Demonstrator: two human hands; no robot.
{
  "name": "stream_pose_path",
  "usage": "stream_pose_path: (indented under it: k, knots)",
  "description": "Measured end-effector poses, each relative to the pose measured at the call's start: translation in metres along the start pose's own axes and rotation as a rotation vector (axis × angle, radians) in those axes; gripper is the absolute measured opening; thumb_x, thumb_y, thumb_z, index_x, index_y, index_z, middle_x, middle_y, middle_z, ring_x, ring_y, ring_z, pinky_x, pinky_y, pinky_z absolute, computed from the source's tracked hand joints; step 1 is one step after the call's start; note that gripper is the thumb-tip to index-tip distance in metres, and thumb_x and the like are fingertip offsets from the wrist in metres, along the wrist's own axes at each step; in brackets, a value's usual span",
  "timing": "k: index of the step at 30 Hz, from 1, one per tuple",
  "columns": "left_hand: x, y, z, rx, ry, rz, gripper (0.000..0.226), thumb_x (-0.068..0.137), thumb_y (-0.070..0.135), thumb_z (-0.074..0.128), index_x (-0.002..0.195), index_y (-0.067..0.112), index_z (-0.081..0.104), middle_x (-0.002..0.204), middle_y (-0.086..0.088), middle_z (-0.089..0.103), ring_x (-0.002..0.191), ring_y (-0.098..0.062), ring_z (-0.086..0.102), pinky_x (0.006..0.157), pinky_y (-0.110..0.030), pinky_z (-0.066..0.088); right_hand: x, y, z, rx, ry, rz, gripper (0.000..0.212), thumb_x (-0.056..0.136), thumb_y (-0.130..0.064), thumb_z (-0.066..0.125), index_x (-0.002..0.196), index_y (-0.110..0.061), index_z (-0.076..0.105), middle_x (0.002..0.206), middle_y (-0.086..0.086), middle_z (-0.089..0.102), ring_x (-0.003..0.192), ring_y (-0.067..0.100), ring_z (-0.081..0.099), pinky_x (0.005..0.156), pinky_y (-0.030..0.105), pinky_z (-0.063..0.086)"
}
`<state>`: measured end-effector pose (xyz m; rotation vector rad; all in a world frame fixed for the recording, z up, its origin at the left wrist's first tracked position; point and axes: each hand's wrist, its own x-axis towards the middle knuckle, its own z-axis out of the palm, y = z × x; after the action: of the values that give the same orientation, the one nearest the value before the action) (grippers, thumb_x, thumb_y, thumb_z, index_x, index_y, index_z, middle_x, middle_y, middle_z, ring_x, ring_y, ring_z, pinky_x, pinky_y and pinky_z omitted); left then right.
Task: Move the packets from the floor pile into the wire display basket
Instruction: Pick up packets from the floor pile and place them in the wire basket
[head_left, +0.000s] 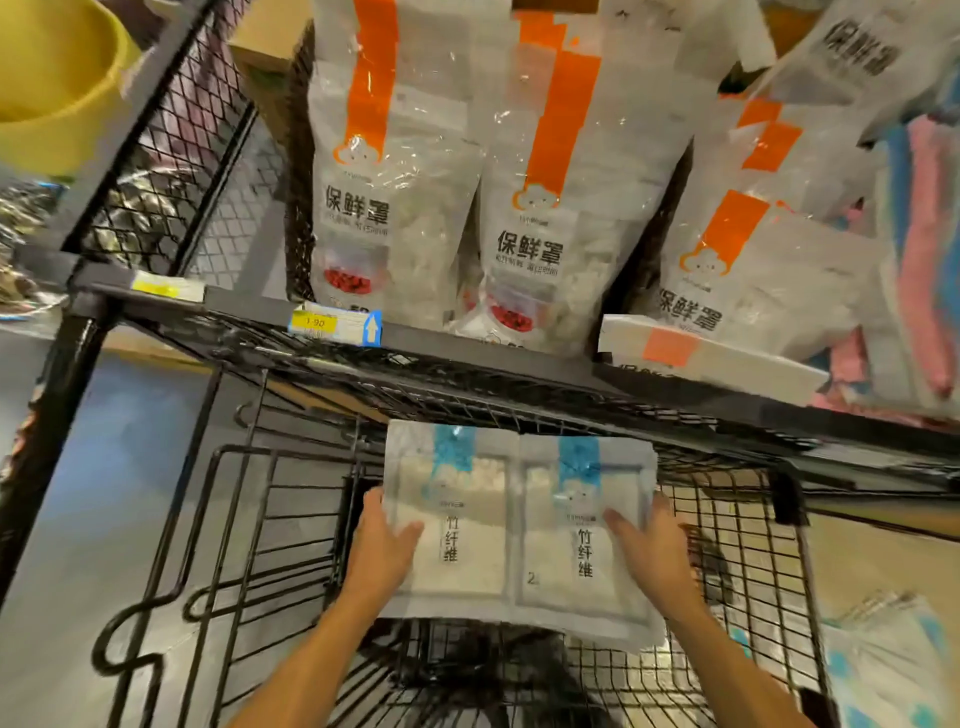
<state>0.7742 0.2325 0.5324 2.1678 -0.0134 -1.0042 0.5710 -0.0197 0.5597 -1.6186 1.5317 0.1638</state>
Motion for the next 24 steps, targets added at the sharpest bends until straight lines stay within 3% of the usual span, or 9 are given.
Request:
stream_pose_path:
  k: [2,4,6,8,13,17,24]
  knots:
    - [0.003,-0.003,0.006,0.068,0.048,-0.002,0.058,0.093,0.013,0.071,0.140,0.016,0.039,0.131,-0.006,0.057,0.119,-0.022,0.058,0.098,-0.036,0.052,-0.001,0.003,0.005,-0.071,0.027,-0.013,0.039,0.098,-0.021,0.067,0.127,-0.010,0.044,0.096,0.005,0.070,0.077,0.021,0.073,0.066,0.045,0.064]
    - [0.003,-0.006,0.013,0.219,0.065,0.012,0.068,0.095,0.021,0.068,0.152,0.018,0.031,0.140,-0.012,0.047,0.131,-0.030,0.047,0.107,-0.048,0.046,-0.003,0.005,0.007,-0.143,0.049,-0.019,0.048,0.098,-0.030,0.067,0.132,-0.010,0.040,0.105,0.009,0.069,0.085,0.022,0.072,0.072,0.047,0.064]
    - [0.001,-0.006,0.019,0.403,0.088,0.039,0.063,0.098,0.027,0.063,0.153,0.021,0.033,0.139,-0.012,0.041,0.130,-0.032,0.041,0.106,-0.048,0.046,-0.003,0.010,0.010,-0.309,0.117,-0.055,0.068,0.095,-0.043,0.068,0.143,-0.007,0.036,0.127,0.016,0.061,0.110,0.030,0.065,0.091,0.052,0.059]
    - [-0.003,-0.002,0.020,0.541,0.109,0.075,0.059,0.099,0.029,0.061,0.152,0.019,0.037,0.152,-0.017,0.034,0.139,-0.034,0.035,0.111,-0.048,0.043,-0.005,0.010,0.011,-0.522,0.195,-0.103,0.079,0.095,-0.052,0.063,0.150,-0.003,0.033,0.144,0.019,0.049,0.132,0.035,0.050,0.109,0.053,0.046]
    - [-0.017,0.005,0.011,0.793,0.173,0.293,0.054,0.097,0.030,0.057,0.147,0.015,0.044,0.139,-0.015,0.049,0.123,-0.030,0.052,0.102,-0.044,0.049,-0.014,0.011,0.002,-0.691,0.247,-0.278,0.075,0.098,-0.054,0.053,0.155,-0.010,0.032,0.157,0.018,0.040,0.142,0.037,0.042,0.116,0.057,0.035]
    - [-0.049,0.023,0.004,0.827,0.231,0.321,0.062,0.104,0.040,0.046,0.160,0.015,0.030,0.164,-0.019,0.027,0.151,-0.034,0.028,0.121,-0.047,0.028,-0.023,0.012,-0.016,-0.756,0.198,-0.384,0.077,0.099,-0.063,0.043,0.158,-0.016,0.029,0.163,0.015,0.035,0.149,0.033,0.036,0.125,0.054,0.024]
    - [-0.119,0.066,-0.002,0.836,0.357,0.367,0.062,0.106,0.047,0.037,0.160,0.017,0.030,0.167,-0.016,0.023,0.154,-0.032,0.021,0.124,-0.048,0.021,-0.058,-0.004,-0.075,-0.765,0.170,-0.539,0.073,0.100,-0.063,0.040,0.160,-0.023,0.030,0.170,0.008,0.023,0.157,0.028,0.017,0.128,0.052,0.009]
